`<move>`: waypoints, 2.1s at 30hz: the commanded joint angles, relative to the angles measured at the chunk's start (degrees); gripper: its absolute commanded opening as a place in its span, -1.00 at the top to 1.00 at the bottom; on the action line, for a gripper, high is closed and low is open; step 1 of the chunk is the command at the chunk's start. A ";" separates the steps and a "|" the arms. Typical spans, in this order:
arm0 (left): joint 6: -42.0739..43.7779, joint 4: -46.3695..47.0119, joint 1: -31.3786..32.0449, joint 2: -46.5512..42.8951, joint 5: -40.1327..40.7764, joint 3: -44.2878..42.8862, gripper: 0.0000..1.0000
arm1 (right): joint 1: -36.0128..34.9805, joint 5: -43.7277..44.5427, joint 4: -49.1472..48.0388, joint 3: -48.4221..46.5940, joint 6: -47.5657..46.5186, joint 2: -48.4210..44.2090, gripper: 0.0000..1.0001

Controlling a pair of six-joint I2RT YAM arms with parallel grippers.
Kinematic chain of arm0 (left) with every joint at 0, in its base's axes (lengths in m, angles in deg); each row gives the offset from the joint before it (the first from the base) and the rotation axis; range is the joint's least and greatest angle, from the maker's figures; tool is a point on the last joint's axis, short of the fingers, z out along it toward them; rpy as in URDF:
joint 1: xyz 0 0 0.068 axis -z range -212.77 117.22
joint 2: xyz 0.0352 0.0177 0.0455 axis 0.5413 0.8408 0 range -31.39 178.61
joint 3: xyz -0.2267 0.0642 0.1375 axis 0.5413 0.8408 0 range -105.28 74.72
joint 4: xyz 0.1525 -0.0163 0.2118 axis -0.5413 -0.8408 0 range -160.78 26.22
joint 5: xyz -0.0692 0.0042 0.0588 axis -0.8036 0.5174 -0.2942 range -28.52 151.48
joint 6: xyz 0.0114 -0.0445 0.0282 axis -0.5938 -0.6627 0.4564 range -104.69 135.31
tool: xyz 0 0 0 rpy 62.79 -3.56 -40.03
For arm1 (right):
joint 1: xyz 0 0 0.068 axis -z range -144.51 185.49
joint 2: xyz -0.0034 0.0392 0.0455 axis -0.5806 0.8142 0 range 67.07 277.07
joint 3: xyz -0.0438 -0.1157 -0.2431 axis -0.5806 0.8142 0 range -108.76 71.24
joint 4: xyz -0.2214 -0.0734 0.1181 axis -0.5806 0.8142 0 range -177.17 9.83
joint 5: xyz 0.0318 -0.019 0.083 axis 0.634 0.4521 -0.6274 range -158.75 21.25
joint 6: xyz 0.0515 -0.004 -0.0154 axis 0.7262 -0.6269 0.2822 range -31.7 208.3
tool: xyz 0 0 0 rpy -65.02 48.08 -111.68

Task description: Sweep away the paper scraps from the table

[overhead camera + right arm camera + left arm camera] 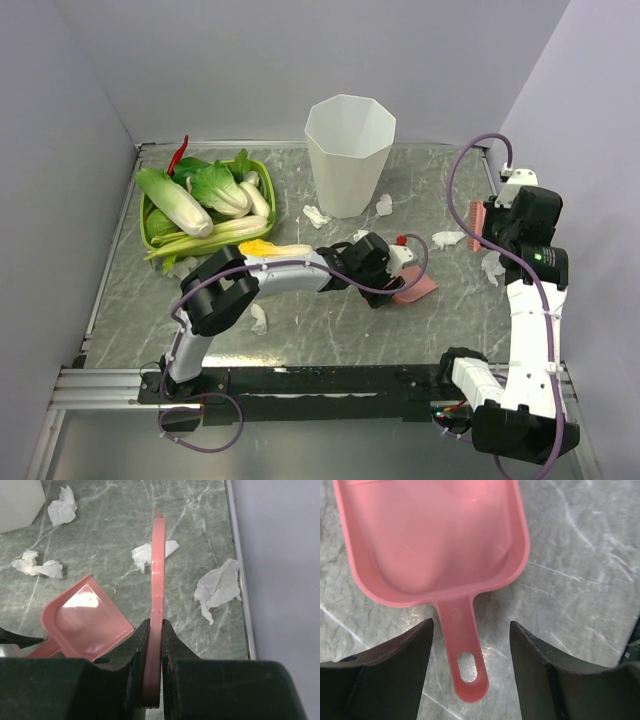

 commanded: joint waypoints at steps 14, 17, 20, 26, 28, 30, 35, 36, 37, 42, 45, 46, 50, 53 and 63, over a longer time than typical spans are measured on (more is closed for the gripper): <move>-0.73 -3.68 0.56 4.42 4.13 -4.72 0.13 | 0.76 -1.81 -2.19 -1.50 2.14 1.26 1.00; -0.29 -3.59 0.47 4.69 2.90 -5.08 0.32 | 0.67 -2.07 -1.92 -1.77 2.05 1.61 1.00; 0.24 -3.86 0.47 4.17 2.46 -5.34 0.47 | 0.76 -2.07 -1.83 -1.94 1.70 1.52 1.00; 5.33 -10.42 -0.85 1.80 -0.16 -6.84 0.83 | 0.94 -3.39 -1.66 -2.47 1.35 2.05 1.00; 6.56 -12.20 -2.86 -0.04 -2.53 -6.05 0.89 | 0.94 -4.18 -1.57 -2.82 1.09 1.88 1.00; 9.90 -13.78 -5.49 -4.08 -8.77 -3.25 0.89 | 0.85 -5.41 -1.92 -3.44 0.73 1.61 1.00; 19.29 -18.00 -9.55 -15.40 -14.41 3.17 0.98 | 0.76 -8.40 -2.01 -5.63 0.30 2.57 1.00; 20.53 -19.57 -11.03 -17.00 -16.15 4.92 0.98 | 0.76 -9.97 -1.49 -6.07 0.21 2.84 1.00; 21.67 -20.63 -11.83 -18.41 -17.04 5.64 0.98 | 0.76 -11.03 -1.22 -6.77 0.12 3.28 1.00; 28.53 -25.12 -14.99 -26.85 -16.96 9.94 0.98 | -0.03 -18.59 0.01 -7.04 -4.53 4.34 1.00; 29.94 -26.18 -16.92 -32.56 -15.47 12.40 0.98 | -0.82 -23.95 3.08 -7.31 -11.03 3.64 1.00; 30.03 -26.88 -17.54 -35.18 -14.86 12.93 0.98 | -1.26 -26.48 4.22 -6.52 -14.52 3.20 1.00; 34.33 -34.07 -22.89 -41.26 -15.47 12.15 0.98 | -4.49 -30.28 8.79 -6.25 -22.19 1.87 1.00; 37.85 -40.83 -27.54 -47.32 -14.07 11.97 0.98 | -12.64 -27.50 12.91 -8.09 -25.98 2.57 1.00; 35.23 -48.15 -46.10 -65.18 -1.61 16.63 0.98 | -35.08 -27.64 9.09 -11.70 -22.04 8.99 1.00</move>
